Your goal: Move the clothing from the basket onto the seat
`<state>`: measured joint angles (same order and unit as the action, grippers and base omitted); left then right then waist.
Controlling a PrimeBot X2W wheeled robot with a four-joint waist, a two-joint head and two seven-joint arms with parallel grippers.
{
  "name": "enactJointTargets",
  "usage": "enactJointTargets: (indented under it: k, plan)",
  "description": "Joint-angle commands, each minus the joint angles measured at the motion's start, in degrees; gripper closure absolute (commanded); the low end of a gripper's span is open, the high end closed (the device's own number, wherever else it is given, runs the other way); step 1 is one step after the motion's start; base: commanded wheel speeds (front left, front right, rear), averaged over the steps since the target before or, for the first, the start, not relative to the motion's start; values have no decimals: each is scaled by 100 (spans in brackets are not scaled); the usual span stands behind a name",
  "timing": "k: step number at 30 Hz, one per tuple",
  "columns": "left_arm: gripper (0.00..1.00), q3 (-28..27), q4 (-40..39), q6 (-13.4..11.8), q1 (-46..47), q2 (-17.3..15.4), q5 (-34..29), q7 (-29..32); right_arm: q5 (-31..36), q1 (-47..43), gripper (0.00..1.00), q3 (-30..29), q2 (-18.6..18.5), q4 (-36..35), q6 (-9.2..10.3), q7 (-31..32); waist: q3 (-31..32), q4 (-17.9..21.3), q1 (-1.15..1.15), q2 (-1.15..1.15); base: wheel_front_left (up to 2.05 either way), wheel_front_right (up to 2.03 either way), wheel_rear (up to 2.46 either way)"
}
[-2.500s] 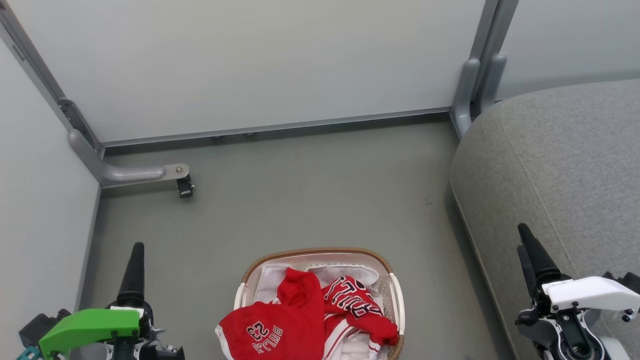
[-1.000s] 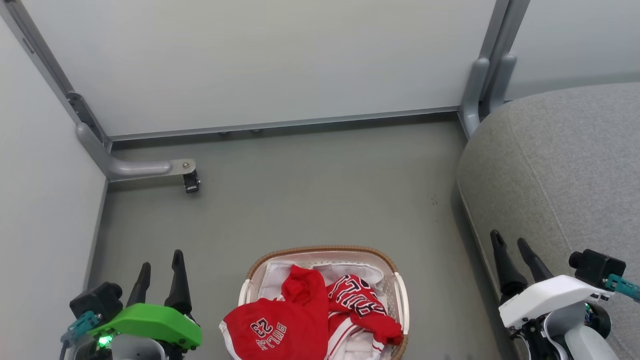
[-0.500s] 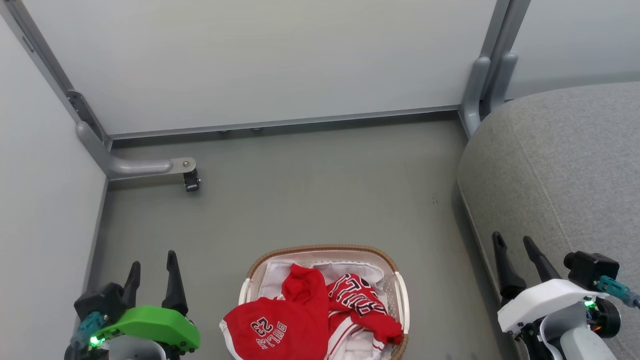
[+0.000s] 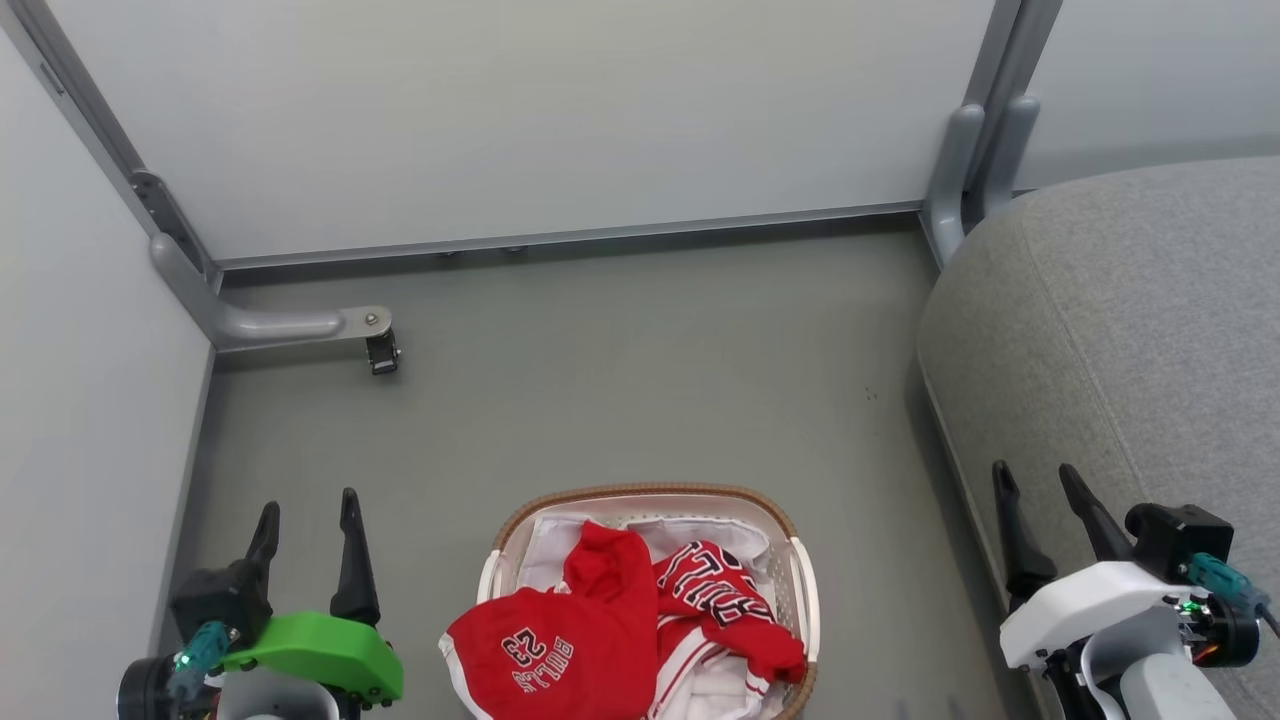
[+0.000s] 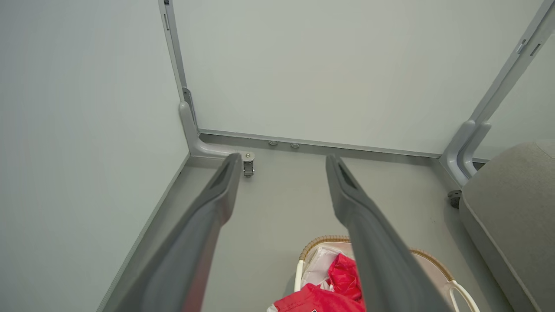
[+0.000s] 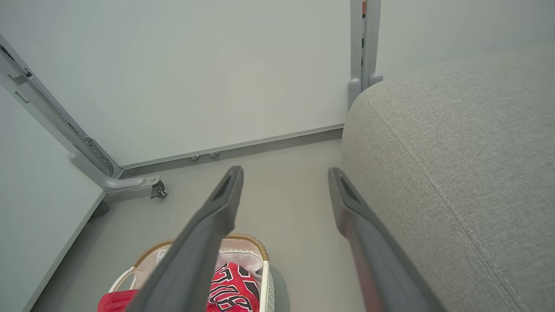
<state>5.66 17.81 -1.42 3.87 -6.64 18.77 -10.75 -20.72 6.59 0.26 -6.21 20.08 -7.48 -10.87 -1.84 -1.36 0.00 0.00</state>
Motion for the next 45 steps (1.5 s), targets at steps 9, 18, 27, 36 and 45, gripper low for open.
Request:
enactJointTargets:
  k: [9, 18, 27, 36, 45]
  plan:
    - [0, 37, -6, 77, -94, 29, -538, -167, 523, 82, 0, 62, 11, 38, -1, -153, -43, -14, 0, 0, 0, 0, 0]
    - [0, -57, -30, 121, -186, 132, -906, -267, 904, 46, 0, 58, 10, 108, -1, -256, -69, -40, 0, 0, 0, 0, 0]
    - [0, -84, -86, 179, -179, 206, -1355, -362, 1265, 83, 0, 20, 30, 113, -1, -351, -163, -80, 0, 0, 0, 0, 0]
    - [0, -101, -78, 175, -90, 273, -1744, -458, 1629, 153, 0, 33, 27, 90, 0, -445, -397, -76, 0, 0, 0, 0, 0]
    - [0, -22, -4, 268, 205, 322, -1733, -443, 1556, 462, 0, 43, 14, -110, 0, -439, -1022, 43, 0, 0, 0, 0, 0]
